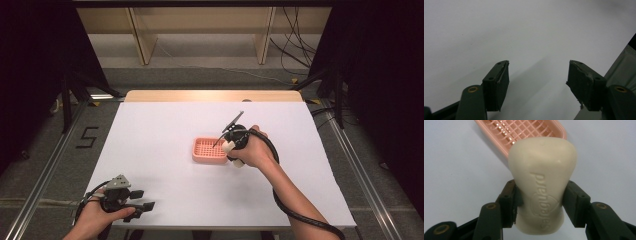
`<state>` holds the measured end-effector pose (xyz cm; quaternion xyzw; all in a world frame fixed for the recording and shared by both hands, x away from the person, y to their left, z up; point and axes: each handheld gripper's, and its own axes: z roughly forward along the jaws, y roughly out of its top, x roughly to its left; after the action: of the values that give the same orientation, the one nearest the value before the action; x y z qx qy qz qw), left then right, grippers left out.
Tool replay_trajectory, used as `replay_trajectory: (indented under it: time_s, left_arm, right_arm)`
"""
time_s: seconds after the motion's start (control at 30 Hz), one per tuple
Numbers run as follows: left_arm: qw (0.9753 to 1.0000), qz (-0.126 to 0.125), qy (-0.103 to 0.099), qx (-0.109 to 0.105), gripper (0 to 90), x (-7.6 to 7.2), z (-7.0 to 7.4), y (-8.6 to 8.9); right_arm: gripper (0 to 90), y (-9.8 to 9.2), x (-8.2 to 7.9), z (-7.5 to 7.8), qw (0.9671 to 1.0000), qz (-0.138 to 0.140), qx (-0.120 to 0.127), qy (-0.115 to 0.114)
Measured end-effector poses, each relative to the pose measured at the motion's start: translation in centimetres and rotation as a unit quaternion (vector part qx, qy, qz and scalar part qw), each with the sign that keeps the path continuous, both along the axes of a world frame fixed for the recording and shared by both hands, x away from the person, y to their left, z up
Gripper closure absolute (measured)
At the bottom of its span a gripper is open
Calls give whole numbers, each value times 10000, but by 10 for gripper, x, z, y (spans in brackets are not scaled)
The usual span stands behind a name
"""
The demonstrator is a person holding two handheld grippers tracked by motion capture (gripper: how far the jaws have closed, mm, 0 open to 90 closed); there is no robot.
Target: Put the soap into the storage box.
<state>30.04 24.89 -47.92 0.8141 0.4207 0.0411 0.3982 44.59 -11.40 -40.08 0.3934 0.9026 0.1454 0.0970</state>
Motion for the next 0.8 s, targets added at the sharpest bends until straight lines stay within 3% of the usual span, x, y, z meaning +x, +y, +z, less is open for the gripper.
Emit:
replay_trajectory:
  time_s: [0.8]
  left_arm:
    - [10000, 25, 8, -21, 333, 0, 0, 0]
  right_arm:
    - [506, 8, 10, 4, 9999, 13, 44, -100]
